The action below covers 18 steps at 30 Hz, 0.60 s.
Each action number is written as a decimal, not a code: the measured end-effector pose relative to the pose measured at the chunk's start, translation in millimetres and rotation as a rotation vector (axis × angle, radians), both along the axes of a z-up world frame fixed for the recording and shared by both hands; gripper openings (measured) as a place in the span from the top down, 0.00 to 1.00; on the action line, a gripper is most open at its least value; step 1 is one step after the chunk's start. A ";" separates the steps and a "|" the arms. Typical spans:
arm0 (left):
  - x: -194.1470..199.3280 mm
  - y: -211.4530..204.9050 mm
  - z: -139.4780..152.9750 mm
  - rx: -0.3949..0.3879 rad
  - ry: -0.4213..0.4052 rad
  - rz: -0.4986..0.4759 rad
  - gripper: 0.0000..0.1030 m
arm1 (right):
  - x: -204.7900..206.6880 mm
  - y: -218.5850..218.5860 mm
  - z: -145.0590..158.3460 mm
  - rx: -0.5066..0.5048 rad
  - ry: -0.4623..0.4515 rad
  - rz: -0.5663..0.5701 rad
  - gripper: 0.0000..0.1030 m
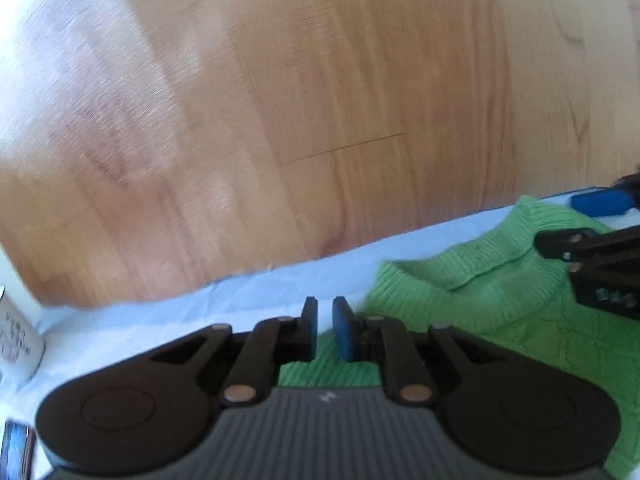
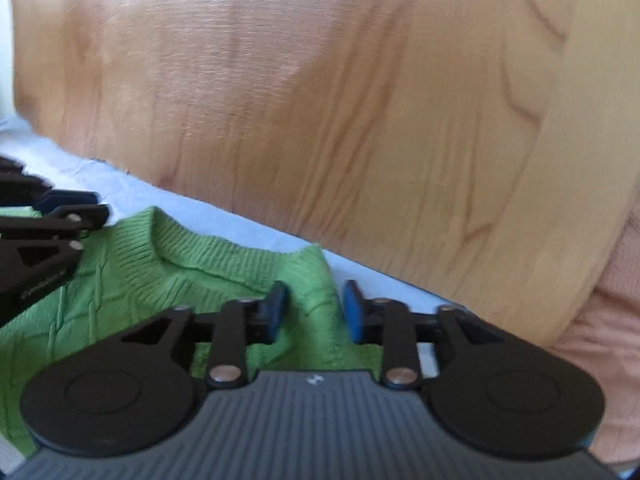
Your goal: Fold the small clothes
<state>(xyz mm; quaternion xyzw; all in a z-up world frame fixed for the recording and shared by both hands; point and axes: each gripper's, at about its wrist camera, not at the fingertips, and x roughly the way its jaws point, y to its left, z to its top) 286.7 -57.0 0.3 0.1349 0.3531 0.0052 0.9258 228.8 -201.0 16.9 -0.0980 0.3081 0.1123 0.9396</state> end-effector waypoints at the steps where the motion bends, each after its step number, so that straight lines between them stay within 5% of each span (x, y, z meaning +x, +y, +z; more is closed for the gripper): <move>1: -6.4 6.8 7.1 -0.038 0.001 0.006 0.88 | -9.2 1.4 8.9 0.028 -0.006 -0.008 0.55; 6: -69.1 51.3 51.8 -0.262 -0.039 0.009 0.84 | -62.6 -11.0 43.9 0.253 0.026 0.002 0.55; 9: -121.3 67.7 60.6 -0.316 -0.055 -0.028 0.75 | -99.4 -1.7 46.8 0.321 0.062 0.051 0.55; 14: -198.5 94.5 48.5 -0.302 -0.051 -0.101 0.75 | -138.7 41.1 24.5 0.302 0.119 0.121 0.55; 16: -229.6 108.5 45.5 -0.290 -0.075 -0.118 0.74 | -145.1 61.0 9.9 0.247 0.171 0.149 0.54; 18: -257.1 124.8 42.0 -0.295 -0.084 -0.143 0.69 | -152.7 81.1 8.4 0.145 0.117 0.163 0.52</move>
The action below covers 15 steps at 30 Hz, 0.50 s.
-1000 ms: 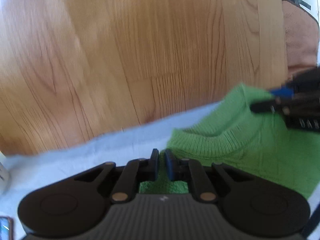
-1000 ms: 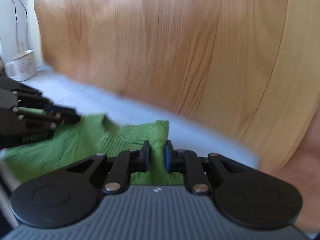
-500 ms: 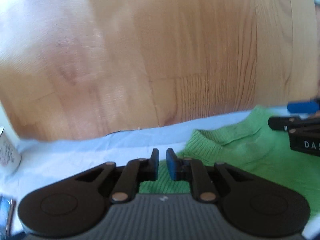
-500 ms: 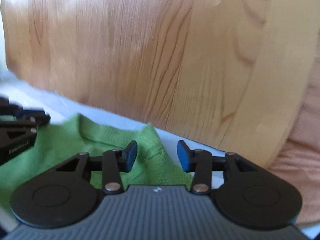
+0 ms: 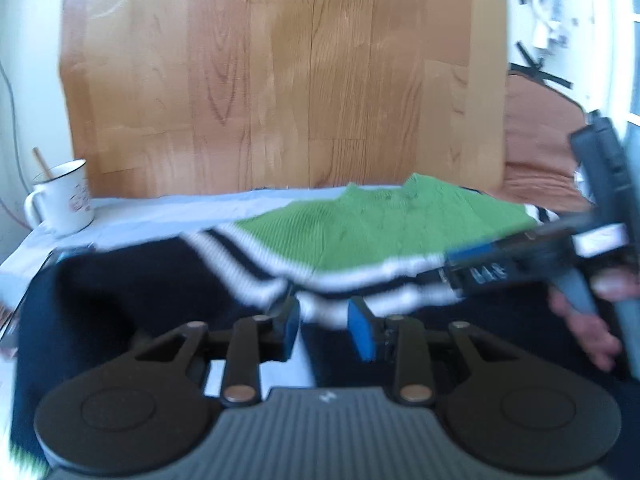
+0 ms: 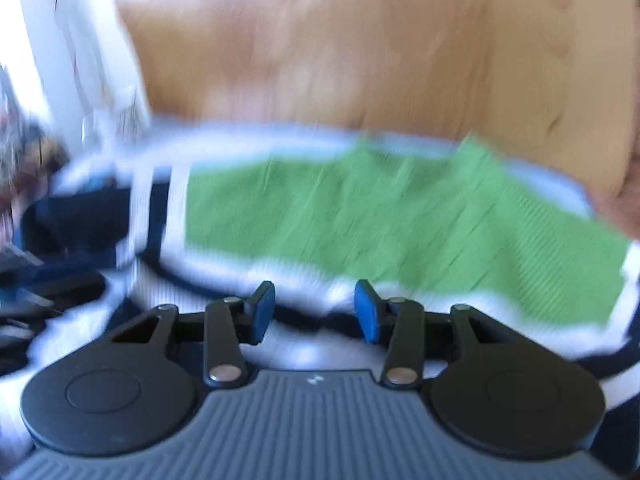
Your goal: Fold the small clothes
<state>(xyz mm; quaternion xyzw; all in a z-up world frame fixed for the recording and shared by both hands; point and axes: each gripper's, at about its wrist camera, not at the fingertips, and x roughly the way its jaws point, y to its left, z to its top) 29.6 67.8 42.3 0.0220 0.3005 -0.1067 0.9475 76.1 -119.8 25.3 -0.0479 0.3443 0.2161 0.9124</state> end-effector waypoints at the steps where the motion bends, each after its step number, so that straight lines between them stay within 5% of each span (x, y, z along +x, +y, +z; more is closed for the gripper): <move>1: -10.7 7.2 1.5 0.000 -0.004 -0.007 0.69 | -3.2 6.6 1.3 -0.036 -0.027 0.003 0.52; 7: -100.6 71.2 0.7 -0.096 -0.080 0.030 0.64 | -18.6 36.2 40.1 -0.002 -0.052 0.064 0.53; 15: -164.7 170.3 14.6 -0.248 -0.153 0.257 0.60 | -94.5 168.4 53.6 -0.047 -0.176 0.582 0.52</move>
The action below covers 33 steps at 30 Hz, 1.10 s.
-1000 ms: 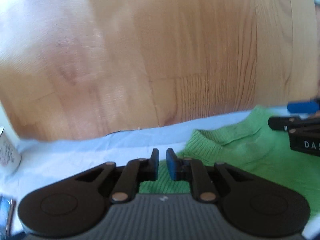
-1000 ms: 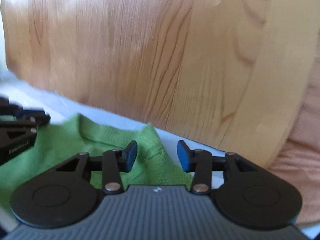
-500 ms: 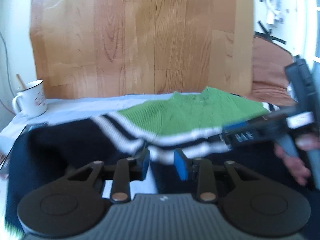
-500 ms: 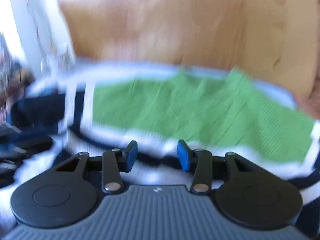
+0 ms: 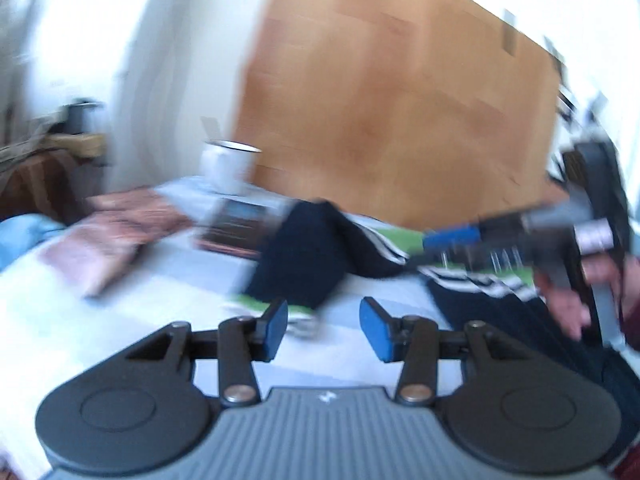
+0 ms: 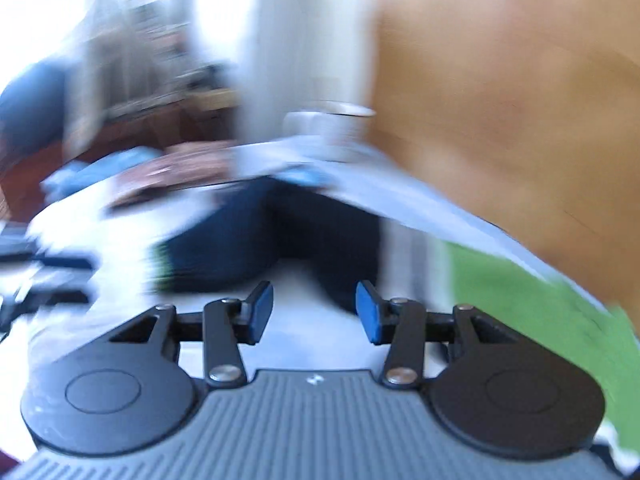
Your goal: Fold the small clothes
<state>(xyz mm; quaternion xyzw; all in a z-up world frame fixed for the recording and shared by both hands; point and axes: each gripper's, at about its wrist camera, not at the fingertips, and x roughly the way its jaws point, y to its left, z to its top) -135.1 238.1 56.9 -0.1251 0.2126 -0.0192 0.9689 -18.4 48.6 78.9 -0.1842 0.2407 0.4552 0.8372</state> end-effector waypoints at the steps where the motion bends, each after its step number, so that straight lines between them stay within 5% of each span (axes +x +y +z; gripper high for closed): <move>1: -5.4 10.5 2.6 -0.008 -0.007 0.033 0.60 | -7.1 14.9 -4.3 -0.016 -0.019 0.043 0.49; 4: -19.4 37.0 7.2 -0.028 -0.014 0.135 0.59 | -18.4 52.2 -19.3 -0.068 -0.062 0.115 0.44; 10: -26.5 67.8 2.1 -0.100 0.037 0.233 0.58 | -28.0 98.4 -37.0 -0.109 0.010 0.167 0.40; 12: -27.0 69.2 -0.6 -0.107 0.051 0.243 0.58 | -22.2 103.4 -40.1 -0.099 0.035 0.147 0.59; 13: -28.5 69.2 -1.7 -0.107 0.053 0.245 0.58 | -19.5 105.8 -38.3 -0.107 0.042 0.137 0.82; 17: -21.3 64.1 -1.3 -0.099 0.060 0.236 0.58 | -10.6 92.7 -5.1 0.019 0.061 0.091 0.90; 21: -8.5 51.5 4.0 -0.095 0.060 0.203 0.58 | 13.2 46.3 61.2 0.242 0.078 0.014 0.90; 26: 26.3 27.5 18.7 -0.093 0.051 0.125 0.55 | 67.7 -52.3 128.1 0.471 0.062 -0.225 0.90; 29: 59.5 8.8 26.6 -0.104 0.048 0.056 0.51 | 97.5 -118.6 126.3 0.529 0.078 -0.399 0.90; 33: 126.3 -24.1 28.1 -0.108 0.092 -0.031 0.48 | 124.8 -198.5 76.7 0.531 0.133 -0.621 0.90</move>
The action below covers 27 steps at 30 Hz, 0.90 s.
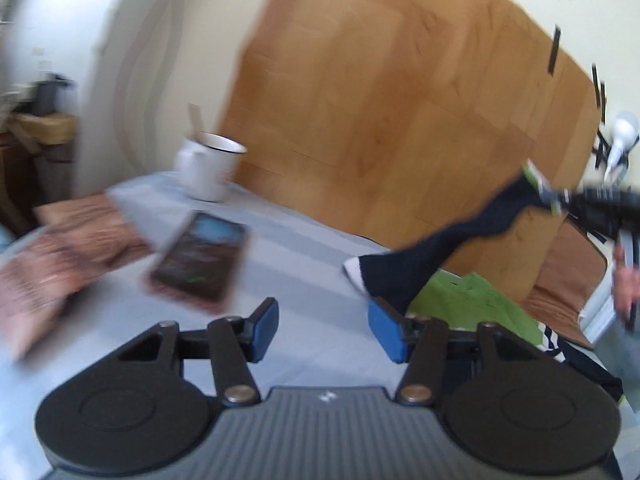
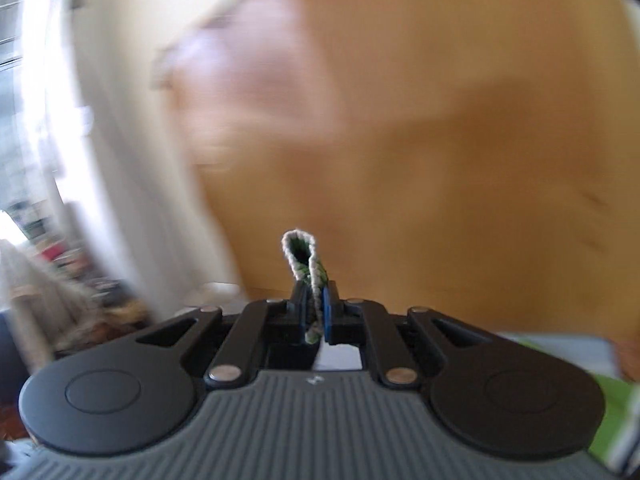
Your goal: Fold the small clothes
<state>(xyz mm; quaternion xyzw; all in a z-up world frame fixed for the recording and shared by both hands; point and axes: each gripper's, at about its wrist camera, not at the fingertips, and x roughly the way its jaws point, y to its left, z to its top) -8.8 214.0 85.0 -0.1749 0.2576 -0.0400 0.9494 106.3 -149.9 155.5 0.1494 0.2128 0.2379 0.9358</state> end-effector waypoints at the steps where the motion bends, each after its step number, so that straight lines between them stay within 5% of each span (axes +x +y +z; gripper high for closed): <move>1: 19.7 -8.8 -1.0 -0.008 0.018 -0.020 0.48 | 4.5 -19.5 -15.1 0.021 0.034 -0.036 0.90; 6: 118.6 -53.1 -18.5 -0.040 0.128 -0.105 0.41 | 18.4 -87.8 -89.0 0.096 0.178 -0.153 0.90; 11: 187.5 -96.5 -51.7 -0.032 0.257 -0.166 0.41 | 25.3 -118.4 -131.3 0.261 0.275 -0.119 0.88; 15: 200.8 -119.4 -69.4 0.048 0.272 -0.117 0.87 | 17.7 -128.9 -135.2 0.360 0.241 -0.098 0.89; 19: 188.5 -126.2 -61.9 0.068 0.164 -0.107 0.89 | 5.5 -144.1 -126.7 0.455 0.115 -0.060 0.89; 21: 187.7 -128.6 -64.2 0.100 0.150 -0.082 0.88 | 2.2 -148.0 -129.5 0.434 0.120 -0.125 0.89; 25: 190.5 -146.0 -78.3 0.242 0.184 -0.054 0.77 | 6.4 -142.8 -136.4 0.185 0.171 -0.289 0.82; 27: 189.0 -153.5 -80.2 0.290 0.182 -0.053 0.72 | 3.9 -147.4 -137.4 0.230 0.166 -0.301 0.68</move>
